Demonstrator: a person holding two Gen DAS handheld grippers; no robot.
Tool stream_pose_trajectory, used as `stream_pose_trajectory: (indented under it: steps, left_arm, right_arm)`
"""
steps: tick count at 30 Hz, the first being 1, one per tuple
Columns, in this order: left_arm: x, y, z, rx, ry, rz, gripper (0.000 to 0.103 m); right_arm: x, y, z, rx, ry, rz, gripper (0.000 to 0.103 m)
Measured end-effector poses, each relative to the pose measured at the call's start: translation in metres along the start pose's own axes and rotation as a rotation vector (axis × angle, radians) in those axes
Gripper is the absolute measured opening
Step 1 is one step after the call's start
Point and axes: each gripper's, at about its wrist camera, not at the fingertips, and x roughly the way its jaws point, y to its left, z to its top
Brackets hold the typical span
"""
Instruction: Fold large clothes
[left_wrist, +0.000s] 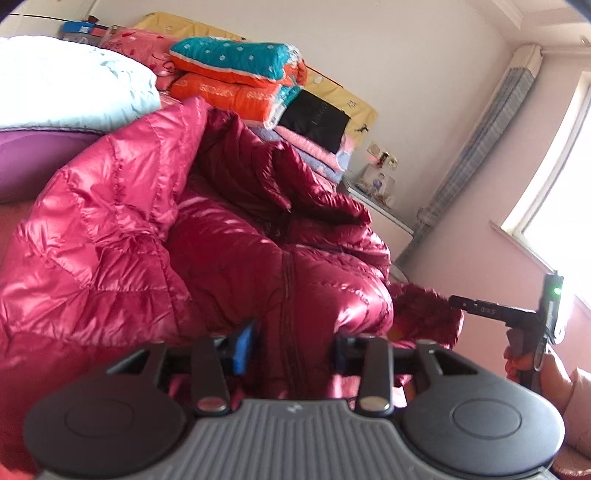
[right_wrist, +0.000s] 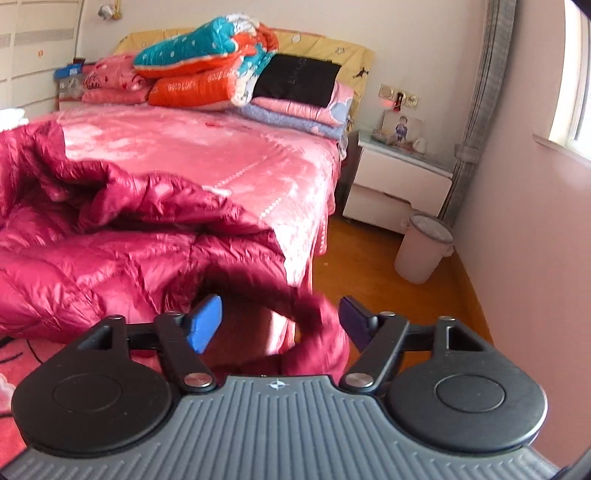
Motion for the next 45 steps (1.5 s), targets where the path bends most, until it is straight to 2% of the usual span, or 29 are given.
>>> stream_pose_trajectory:
  steps: [3,5,9,12,13,16,22,27,32,37,42,45]
  left_arm:
    - [-0.006,0.003,-0.001,0.006,-0.016,0.026,0.059]
    - [-0.012,0.007,0.000,0.011,-0.031,0.045,0.065]
    - [-0.023,0.019,0.001,0.007,-0.060,0.093,0.076]
    - [-0.027,0.028,0.002,-0.003,-0.074,0.130,0.082]
    - [-0.026,0.030,0.002,-0.004,-0.074,0.141,0.084]
    - [-0.023,0.033,0.001,-0.007,-0.076,0.168,0.087]
    - [-0.016,0.036,0.005,-0.026,-0.121,0.171,0.087]
    - [-0.010,0.036,0.010,-0.019,-0.163,0.178,0.092]
    - [-0.016,0.039,0.009,-0.038,-0.216,0.207,0.092]
    - [-0.028,0.040,0.003,-0.058,-0.267,0.218,0.092]
    - [-0.029,0.039,0.000,-0.047,-0.265,0.232,0.092]
    - [-0.024,0.040,0.001,-0.051,-0.237,0.270,0.092]
  right_arm:
    - [-0.010,0.006,0.002,0.042,-0.032,0.131,0.100]
    - [-0.015,0.017,0.000,0.058,-0.029,0.247,0.100]
    - [-0.014,0.055,-0.013,0.049,0.061,0.474,0.100]
    - [-0.004,0.090,-0.028,-0.017,0.141,0.567,0.100]
    - [-0.001,0.098,-0.031,-0.044,0.144,0.585,0.100]
    - [0.008,0.121,-0.035,-0.079,0.115,0.599,0.100]
    - [0.037,0.133,-0.010,0.012,0.012,0.536,0.101]
    - [0.068,0.160,0.016,-0.036,-0.048,0.479,0.101]
    - [0.110,0.190,0.041,-0.089,-0.023,0.460,0.102]
    - [0.166,0.225,0.051,-0.103,0.107,0.451,0.103]
    - [0.200,0.245,0.056,-0.124,0.166,0.435,0.103]
    - [0.198,0.249,0.056,-0.127,0.173,0.440,0.103]
